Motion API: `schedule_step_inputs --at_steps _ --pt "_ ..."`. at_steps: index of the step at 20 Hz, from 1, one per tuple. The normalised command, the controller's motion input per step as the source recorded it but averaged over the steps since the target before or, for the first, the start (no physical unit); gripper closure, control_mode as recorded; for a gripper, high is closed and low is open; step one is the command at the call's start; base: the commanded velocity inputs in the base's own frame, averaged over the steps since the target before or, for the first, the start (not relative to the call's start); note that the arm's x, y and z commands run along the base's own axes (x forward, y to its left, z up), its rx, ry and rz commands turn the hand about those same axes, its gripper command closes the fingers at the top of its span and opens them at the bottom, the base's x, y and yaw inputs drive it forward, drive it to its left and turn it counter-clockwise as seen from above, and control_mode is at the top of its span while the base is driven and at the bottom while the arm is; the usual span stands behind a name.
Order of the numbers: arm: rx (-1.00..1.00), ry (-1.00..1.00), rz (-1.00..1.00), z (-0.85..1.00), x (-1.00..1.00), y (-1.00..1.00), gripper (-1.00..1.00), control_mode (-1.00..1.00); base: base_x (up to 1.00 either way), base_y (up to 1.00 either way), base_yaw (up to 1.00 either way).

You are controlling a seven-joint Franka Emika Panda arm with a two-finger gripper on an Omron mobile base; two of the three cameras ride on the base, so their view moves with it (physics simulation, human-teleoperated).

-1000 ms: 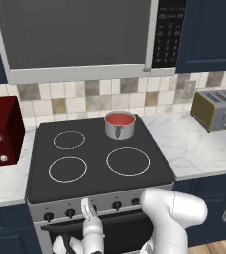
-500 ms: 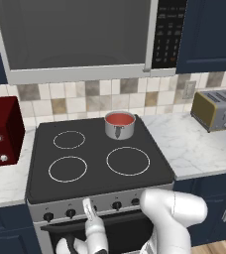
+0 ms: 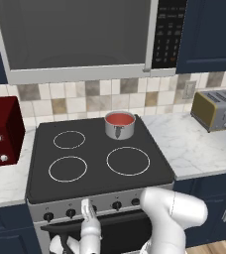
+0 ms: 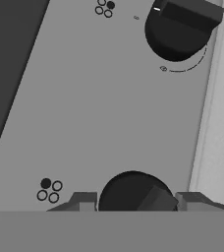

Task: Wait until the marinara sauce is simmered to a deep red color and then turn off the stove.

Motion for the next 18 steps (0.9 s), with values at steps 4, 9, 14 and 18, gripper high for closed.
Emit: schedule_step_inputs --at_steps 4,9,14,18 --pt "0.64 0.01 -0.23 0.05 0.5 0.05 1.0 -1.0 0.0 0.0 0.0" --pt "0.71 0.01 -0.18 0.0 0.37 -0.19 1.0 -1.0 0.0 0.0 0.0" --pt "0.88 0.0 -0.23 0.01 0.19 -0.59 1.0 -1.0 0.0 0.0 0.0" --pt "0.93 0.0 -0.23 0.15 0.4 -0.56 1.0 -1.0 0.0 0.0 0.0"
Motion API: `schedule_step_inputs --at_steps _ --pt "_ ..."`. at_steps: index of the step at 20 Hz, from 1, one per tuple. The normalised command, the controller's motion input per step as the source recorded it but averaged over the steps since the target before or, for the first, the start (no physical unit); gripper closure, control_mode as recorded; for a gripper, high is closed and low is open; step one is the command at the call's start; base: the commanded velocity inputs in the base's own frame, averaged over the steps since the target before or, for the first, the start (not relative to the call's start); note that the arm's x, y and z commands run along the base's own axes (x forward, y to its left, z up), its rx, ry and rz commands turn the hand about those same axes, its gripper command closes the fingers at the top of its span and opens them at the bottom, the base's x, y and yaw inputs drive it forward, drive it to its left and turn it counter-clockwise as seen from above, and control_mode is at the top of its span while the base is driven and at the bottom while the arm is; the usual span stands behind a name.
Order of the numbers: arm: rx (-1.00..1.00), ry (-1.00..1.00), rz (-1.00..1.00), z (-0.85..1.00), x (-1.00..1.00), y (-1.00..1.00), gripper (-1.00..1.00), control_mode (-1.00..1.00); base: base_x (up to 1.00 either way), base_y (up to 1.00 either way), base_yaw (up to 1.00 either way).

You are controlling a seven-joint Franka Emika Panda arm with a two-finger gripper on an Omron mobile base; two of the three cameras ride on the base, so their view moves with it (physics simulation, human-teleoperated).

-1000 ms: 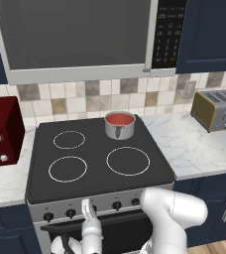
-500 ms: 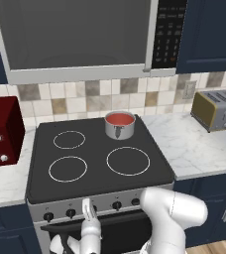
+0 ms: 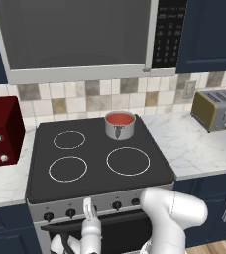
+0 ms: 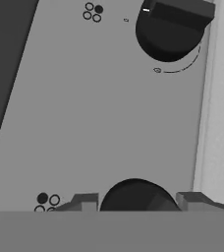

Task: Wait until the marinara sauce is simmered to a deep red color and then turn off the stove.

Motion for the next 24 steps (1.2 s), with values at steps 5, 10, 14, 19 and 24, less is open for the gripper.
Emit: schedule_step_inputs --at_steps 5,10,14,19,24 --pt "1.0 0.0 -0.07 0.17 0.57 -0.86 1.0 -1.0 0.0 0.0 0.0" --pt "1.0 0.09 0.0 0.3 0.49 -0.83 1.0 -1.0 0.0 0.0 0.0" --pt "0.9 0.31 0.0 0.39 0.54 -0.12 1.0 -1.0 0.0 0.0 0.0" --pt "0.88 0.42 0.0 0.51 0.56 -0.02 1.0 -1.0 0.0 0.0 0.0" --pt "0.64 0.49 0.01 0.48 0.85 -0.15 1.0 -1.0 0.0 0.0 0.0"
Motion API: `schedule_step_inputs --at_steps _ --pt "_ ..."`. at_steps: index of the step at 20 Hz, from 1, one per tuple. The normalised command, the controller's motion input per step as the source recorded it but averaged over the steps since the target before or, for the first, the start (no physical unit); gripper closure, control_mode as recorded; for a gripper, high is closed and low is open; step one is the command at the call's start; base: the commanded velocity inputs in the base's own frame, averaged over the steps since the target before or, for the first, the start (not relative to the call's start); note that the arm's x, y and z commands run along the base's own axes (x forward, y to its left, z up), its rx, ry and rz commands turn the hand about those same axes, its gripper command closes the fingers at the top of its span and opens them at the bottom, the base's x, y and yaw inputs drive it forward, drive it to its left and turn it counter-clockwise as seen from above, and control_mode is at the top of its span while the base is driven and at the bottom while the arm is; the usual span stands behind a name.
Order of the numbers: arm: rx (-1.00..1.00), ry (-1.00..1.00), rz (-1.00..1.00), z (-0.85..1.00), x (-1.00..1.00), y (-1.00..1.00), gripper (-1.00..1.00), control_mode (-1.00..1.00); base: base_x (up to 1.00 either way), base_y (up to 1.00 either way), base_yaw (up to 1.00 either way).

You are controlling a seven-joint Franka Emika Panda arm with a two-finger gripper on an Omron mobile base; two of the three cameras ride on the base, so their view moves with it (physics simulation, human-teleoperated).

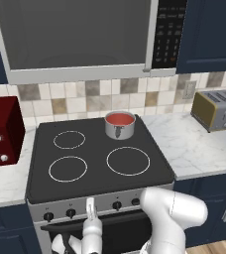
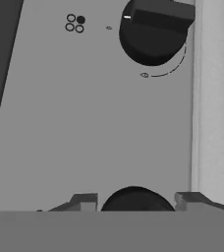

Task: Wait until the marinara sauce is simmered to a deep red color and then turn off the stove.

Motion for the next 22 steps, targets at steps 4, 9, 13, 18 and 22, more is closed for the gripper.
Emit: schedule_step_inputs --at_steps 4,9,13,18,22 --pt "0.45 0.48 0.0 0.03 1.0 -0.18 1.0 -1.0 0.0 0.0 0.0" --pt "0.5 0.53 0.0 0.02 1.0 -0.5 1.0 -1.0 0.0 0.0 0.0" --pt "0.51 0.58 0.01 0.23 1.0 -0.55 1.0 -1.0 0.0 0.0 0.0" --pt "0.39 0.71 0.06 0.02 1.0 -0.5 1.0 -1.0 0.0 0.0 0.0" --pt "0.76 0.53 0.0 0.0 0.79 -0.96 1.0 -1.0 0.0 0.0 0.0"
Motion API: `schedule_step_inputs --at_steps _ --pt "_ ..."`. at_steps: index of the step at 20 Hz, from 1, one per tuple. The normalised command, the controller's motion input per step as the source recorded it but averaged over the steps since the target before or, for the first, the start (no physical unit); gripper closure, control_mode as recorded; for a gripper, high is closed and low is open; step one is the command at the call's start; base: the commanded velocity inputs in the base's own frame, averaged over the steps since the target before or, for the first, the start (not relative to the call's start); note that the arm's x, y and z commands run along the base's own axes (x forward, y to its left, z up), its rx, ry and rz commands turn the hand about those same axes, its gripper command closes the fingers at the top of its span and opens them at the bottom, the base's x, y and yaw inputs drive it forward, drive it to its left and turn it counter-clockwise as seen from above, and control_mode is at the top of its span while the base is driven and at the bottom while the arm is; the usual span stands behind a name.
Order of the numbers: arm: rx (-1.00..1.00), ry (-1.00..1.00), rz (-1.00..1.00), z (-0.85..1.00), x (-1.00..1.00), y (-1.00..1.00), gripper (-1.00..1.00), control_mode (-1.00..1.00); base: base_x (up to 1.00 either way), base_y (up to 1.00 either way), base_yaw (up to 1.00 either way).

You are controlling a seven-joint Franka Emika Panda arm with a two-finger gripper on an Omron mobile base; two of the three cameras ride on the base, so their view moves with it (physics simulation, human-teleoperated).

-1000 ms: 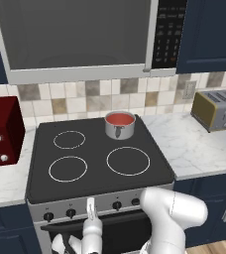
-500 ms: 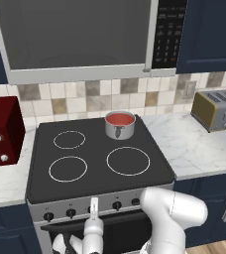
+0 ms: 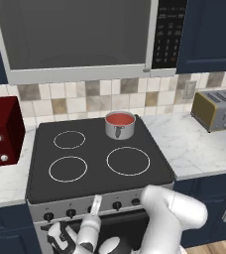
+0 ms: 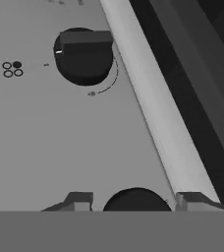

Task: Wait until the marinara sauce is simmered to a deep red color and then turn off the stove.

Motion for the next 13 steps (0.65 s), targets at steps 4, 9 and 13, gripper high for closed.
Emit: schedule_step_inputs --at_steps 4,9,13 --pt "0.83 0.43 -0.01 0.02 0.69 -0.99 1.0 -1.0 0.0 0.0 0.0" --pt "0.88 0.19 -0.11 0.0 0.46 -1.0 1.0 -1.0 0.0 0.0 0.0" --pt "0.76 0.0 -0.26 0.0 0.4 -0.99 1.0 -1.0 0.0 0.0 0.0"
